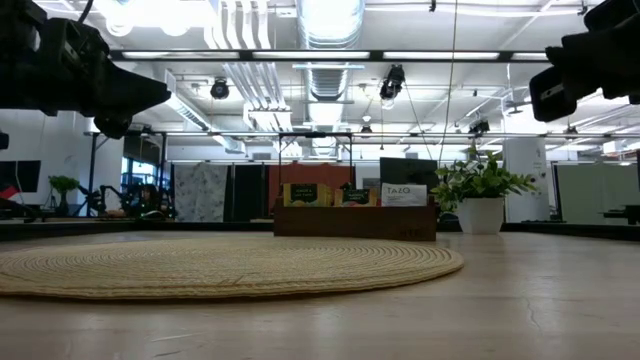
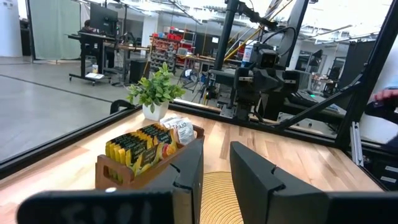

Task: Pick & Place Tea
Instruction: Return to Home Position

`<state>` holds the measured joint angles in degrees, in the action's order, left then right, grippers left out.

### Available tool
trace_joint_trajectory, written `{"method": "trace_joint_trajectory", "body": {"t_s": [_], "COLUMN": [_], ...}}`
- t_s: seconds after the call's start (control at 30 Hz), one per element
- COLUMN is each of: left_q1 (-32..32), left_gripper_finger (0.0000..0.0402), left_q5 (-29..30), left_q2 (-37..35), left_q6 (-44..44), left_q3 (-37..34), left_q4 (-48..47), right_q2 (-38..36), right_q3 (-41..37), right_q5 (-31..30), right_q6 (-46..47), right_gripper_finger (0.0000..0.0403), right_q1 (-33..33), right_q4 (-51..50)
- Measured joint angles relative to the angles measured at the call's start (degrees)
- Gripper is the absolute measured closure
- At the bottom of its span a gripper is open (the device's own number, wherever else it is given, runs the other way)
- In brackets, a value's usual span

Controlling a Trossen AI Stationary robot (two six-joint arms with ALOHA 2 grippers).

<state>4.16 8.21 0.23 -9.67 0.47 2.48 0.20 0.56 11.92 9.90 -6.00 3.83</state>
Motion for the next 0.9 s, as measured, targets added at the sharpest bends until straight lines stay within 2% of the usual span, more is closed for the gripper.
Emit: {"method": "trace_joint_trajectory", "body": {"t_s": [0.9], "left_q1": [0.0], "left_gripper_finger": [0.0326], "left_q5": [0.0], "left_q2": [0.1], "left_q6": [0.0], "left_q3": [0.0], "left_q4": [0.0], "right_q2": [1.4], "right_q3": [0.0], "right_q5": [0.0], "right_q6": [0.0], "right_gripper_finger": [0.0335], "right_q1": [0.0], "right_q4": [-0.5]}}
